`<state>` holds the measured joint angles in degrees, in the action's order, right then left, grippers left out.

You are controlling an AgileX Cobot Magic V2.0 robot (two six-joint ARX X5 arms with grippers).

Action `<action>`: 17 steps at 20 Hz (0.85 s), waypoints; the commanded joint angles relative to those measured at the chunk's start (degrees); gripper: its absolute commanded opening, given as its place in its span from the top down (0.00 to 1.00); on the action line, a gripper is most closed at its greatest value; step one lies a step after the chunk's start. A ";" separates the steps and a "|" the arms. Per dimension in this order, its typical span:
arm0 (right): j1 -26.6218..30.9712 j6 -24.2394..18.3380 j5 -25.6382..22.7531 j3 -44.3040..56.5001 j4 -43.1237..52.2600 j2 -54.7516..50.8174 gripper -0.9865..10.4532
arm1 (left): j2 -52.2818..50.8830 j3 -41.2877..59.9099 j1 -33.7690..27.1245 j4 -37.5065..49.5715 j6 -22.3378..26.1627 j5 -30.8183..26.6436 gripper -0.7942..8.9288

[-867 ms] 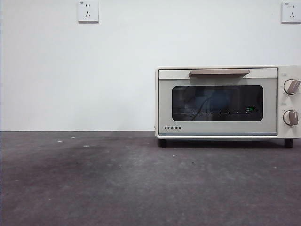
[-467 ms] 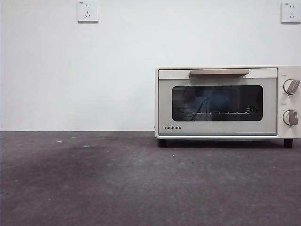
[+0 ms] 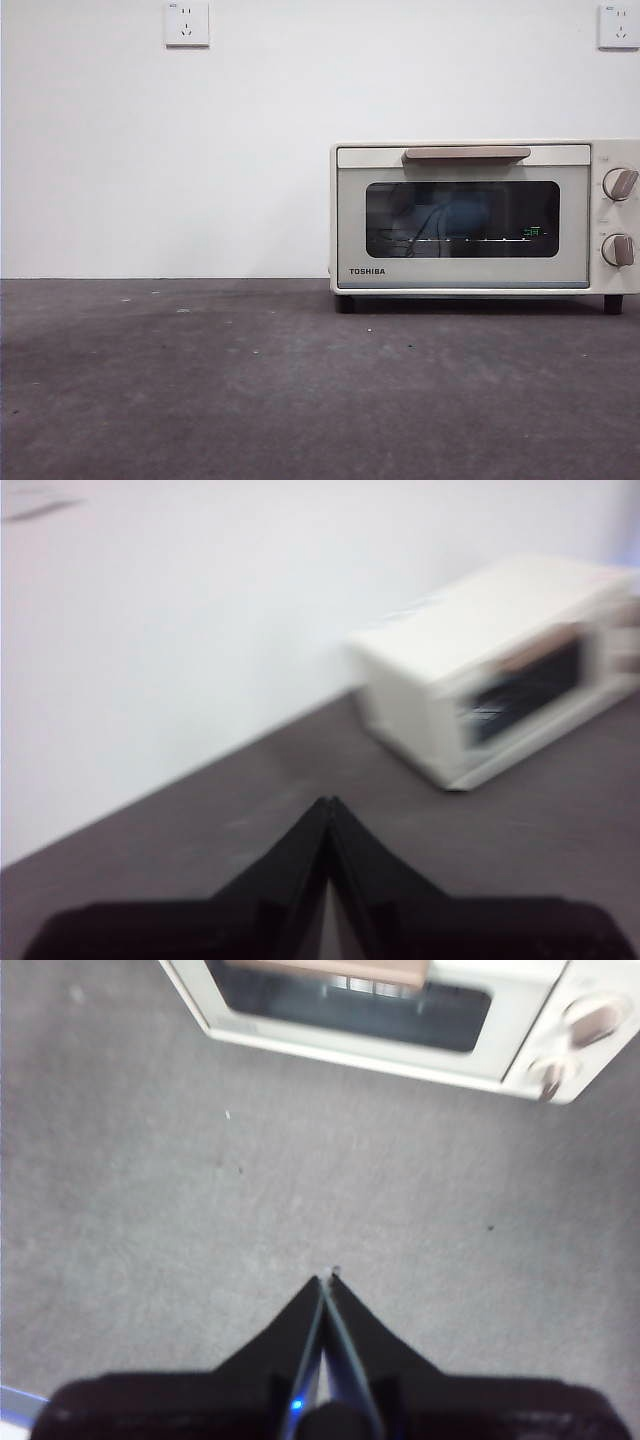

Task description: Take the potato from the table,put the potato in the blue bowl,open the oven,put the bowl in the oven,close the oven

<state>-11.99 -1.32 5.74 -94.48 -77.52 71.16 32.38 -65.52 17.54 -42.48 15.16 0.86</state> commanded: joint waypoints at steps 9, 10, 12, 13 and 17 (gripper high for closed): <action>0.00 -0.39 -0.22 0.17 12.39 10.38 0.91 | -32.04 64.19 -13.60 31.89 -15.30 2.45 0.92; 0.00 -0.39 -0.20 0.17 14.58 10.86 0.91 | -31.82 65.00 -13.62 32.33 -18.21 1.25 0.92; 0.00 -0.42 -0.50 0.13 18.53 11.23 0.91 | -32.15 65.07 -13.62 34.21 -18.62 -1.40 0.92; 0.00 -0.39 -0.83 0.13 20.74 11.43 0.91 | -32.15 65.07 -13.66 34.12 -18.62 -4.61 0.92; 0.07 -0.39 -2.16 0.13 27.08 11.45 0.91 | -32.15 65.07 -14.14 33.11 -19.37 -10.49 0.92</action>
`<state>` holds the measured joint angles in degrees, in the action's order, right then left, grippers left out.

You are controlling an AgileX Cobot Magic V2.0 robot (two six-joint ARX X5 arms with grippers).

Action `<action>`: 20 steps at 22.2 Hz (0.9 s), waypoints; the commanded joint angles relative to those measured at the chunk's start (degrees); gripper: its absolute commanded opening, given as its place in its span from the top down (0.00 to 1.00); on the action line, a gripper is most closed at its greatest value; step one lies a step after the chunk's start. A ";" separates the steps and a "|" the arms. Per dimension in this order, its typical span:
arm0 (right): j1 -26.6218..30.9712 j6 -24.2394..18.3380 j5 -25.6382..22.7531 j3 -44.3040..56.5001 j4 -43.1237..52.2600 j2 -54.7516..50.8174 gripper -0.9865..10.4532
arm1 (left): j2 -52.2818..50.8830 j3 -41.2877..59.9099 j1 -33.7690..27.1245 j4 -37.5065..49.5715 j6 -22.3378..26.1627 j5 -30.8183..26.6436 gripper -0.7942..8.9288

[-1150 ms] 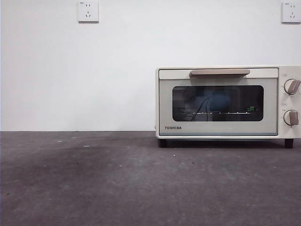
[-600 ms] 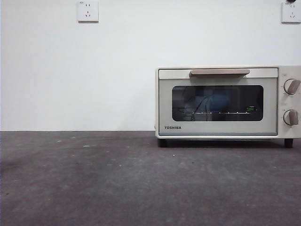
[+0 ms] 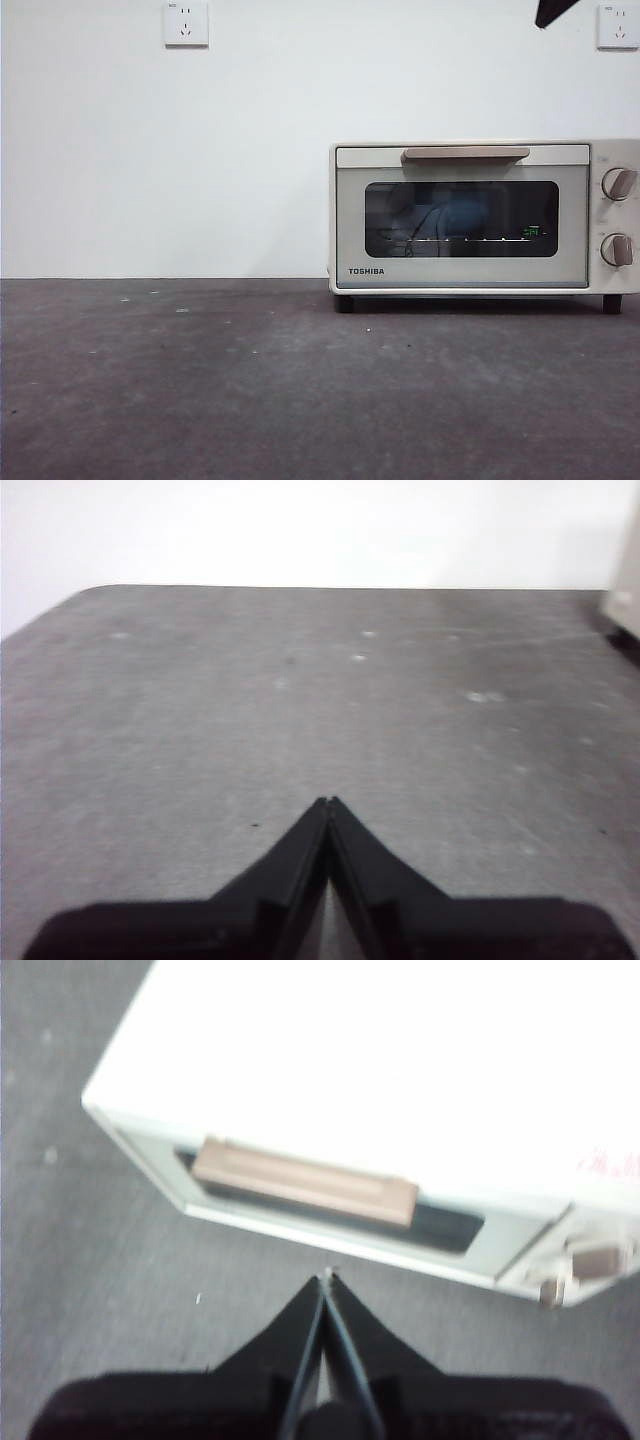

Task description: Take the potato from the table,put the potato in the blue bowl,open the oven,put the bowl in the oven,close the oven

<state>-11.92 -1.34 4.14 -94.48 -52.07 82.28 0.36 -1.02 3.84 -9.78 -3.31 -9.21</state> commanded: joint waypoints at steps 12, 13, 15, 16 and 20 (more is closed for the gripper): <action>0.00 -0.37 -0.74 0.13 4.50 0.33 0.91 | -0.13 0.57 -3.69 0.63 -2.51 5.62 0.92; -0.02 -0.37 -0.74 0.13 4.50 0.33 0.91 | -0.07 0.57 -3.93 0.61 -2.51 5.60 0.92; -0.02 -0.37 -0.74 0.13 4.50 0.33 0.91 | 0.28 0.57 -4.07 0.59 -2.51 5.60 0.92; -0.02 -0.37 -0.74 0.13 4.50 0.33 0.91 | 0.48 0.57 -4.07 0.59 -2.51 5.60 0.92; 0.00 -0.37 -0.74 0.13 4.50 0.33 0.91 | 0.96 0.57 -4.07 0.57 -2.51 5.62 0.92</action>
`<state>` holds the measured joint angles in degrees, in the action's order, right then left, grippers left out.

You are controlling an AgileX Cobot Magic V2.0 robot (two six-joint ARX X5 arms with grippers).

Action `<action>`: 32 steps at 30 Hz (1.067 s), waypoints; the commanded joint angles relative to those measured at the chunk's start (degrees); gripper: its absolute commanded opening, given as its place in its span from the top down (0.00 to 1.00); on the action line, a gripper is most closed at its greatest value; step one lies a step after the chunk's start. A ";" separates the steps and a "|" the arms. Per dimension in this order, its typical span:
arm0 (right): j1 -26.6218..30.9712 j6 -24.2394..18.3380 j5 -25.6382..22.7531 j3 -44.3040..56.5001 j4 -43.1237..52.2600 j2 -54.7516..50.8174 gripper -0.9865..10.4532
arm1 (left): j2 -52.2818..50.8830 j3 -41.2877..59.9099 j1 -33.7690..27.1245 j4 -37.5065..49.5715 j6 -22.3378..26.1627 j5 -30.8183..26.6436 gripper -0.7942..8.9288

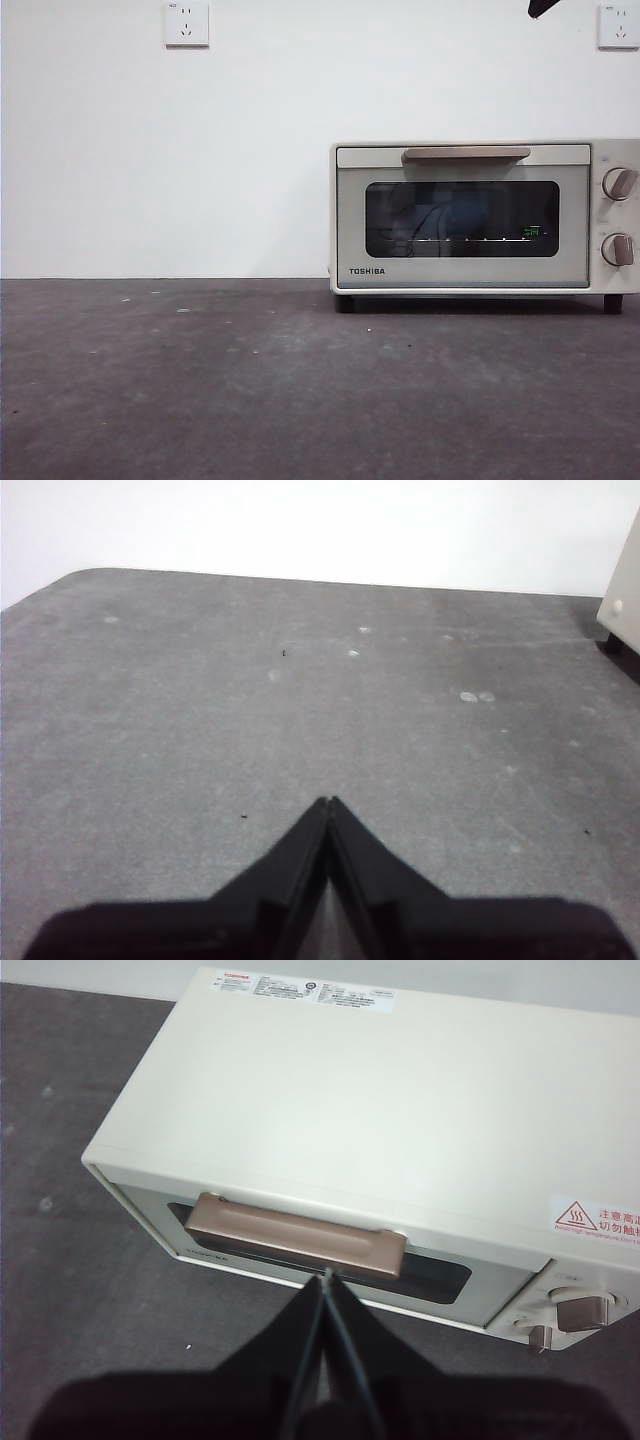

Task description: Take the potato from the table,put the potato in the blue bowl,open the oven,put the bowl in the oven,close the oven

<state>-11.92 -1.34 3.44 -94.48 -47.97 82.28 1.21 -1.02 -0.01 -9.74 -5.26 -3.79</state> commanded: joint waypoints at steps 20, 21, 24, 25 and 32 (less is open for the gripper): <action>4.55 -9.20 -16.37 70.90 58.90 -57.29 0.91 | 2.19 0.55 -0.22 0.48 -0.57 0.17 0.92; 4.92 -9.07 -16.39 73.81 58.97 -60.54 0.91 | 2.19 0.55 -0.22 0.46 -0.57 0.20 0.92; 6.54 -6.62 -15.87 81.68 58.42 -69.75 0.91 | 2.19 0.55 -0.22 0.46 -0.57 0.20 0.92; 7.23 -5.77 -15.43 83.60 58.05 -71.71 0.91 | 2.19 0.55 -0.17 0.46 -0.57 0.17 0.92; 14.05 -7.34 7.93 89.96 44.33 -81.29 0.91 | 2.21 0.55 -0.17 0.44 -0.57 0.17 0.92</action>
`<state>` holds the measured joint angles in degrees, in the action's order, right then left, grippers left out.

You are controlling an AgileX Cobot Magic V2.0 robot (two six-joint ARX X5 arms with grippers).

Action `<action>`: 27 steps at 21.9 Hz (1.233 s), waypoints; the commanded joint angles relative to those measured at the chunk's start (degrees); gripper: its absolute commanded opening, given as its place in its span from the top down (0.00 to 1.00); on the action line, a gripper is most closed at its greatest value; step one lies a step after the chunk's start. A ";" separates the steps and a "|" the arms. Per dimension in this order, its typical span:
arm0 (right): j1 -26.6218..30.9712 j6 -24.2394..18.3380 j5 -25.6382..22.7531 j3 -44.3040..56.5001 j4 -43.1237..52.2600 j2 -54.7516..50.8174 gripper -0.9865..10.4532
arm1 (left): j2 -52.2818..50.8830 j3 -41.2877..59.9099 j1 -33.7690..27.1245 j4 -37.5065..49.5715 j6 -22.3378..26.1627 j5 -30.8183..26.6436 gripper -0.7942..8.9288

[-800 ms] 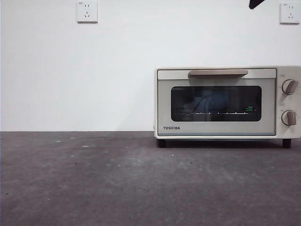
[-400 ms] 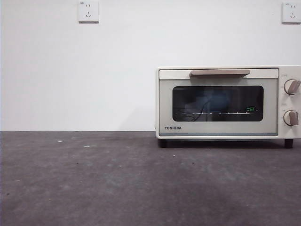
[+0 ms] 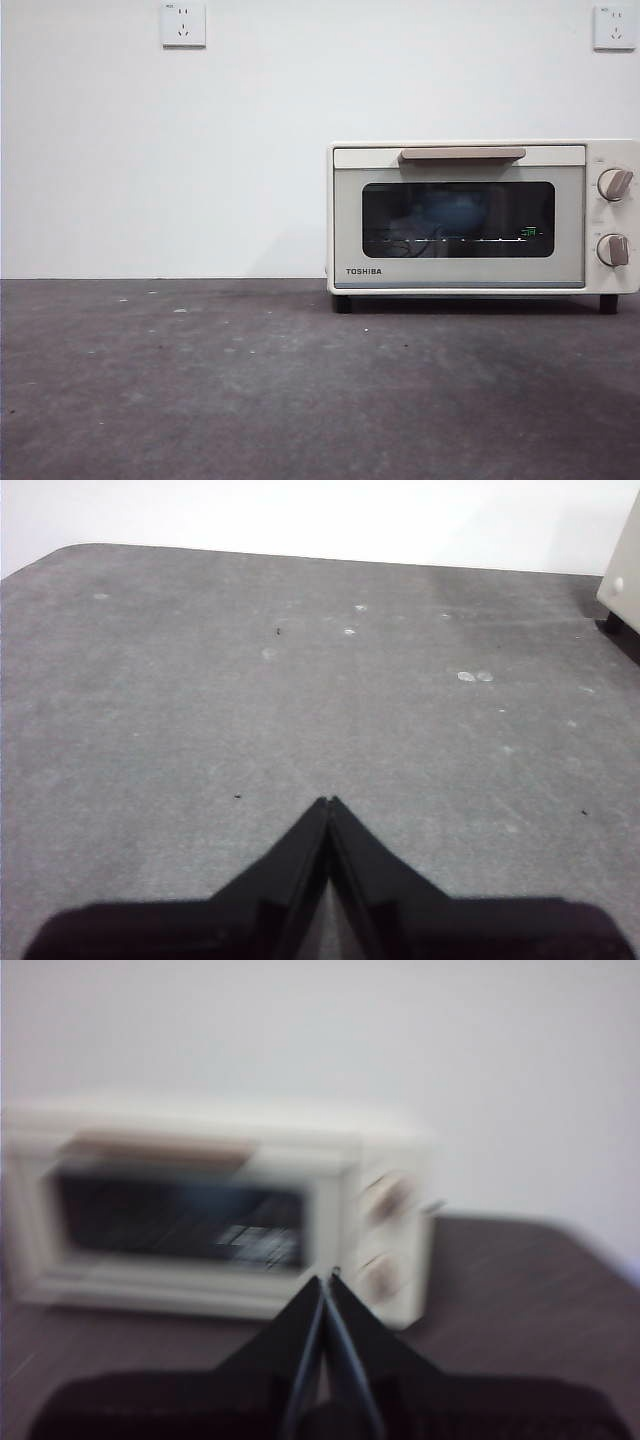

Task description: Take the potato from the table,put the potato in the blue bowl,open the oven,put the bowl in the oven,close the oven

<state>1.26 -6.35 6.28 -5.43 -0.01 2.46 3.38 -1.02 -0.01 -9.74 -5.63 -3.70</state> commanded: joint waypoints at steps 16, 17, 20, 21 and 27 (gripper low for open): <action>1.01 1.86 -6.38 4.66 -10.62 -2.03 0.91 | 0.37 0.55 -0.17 0.39 -0.20 0.76 0.92; 1.01 1.86 -6.40 4.66 -10.62 -2.03 0.91 | 0.37 0.55 -0.17 0.39 -0.20 0.76 0.92; 0.98 1.88 -6.34 4.66 -10.62 -2.03 0.91 | 0.37 0.55 -0.17 0.39 -0.20 0.74 0.92; 0.96 1.86 -6.38 4.66 -10.62 -2.03 0.91 | 0.37 0.55 -0.17 0.39 -0.20 0.76 0.92; -0.22 1.90 -6.34 4.66 -10.58 -2.03 0.91 | 0.37 0.55 -0.17 0.39 -0.20 0.76 0.92</action>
<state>1.43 -5.10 -0.03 -1.28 -10.76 0.58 3.68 -1.02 -0.01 -9.76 -5.63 -3.22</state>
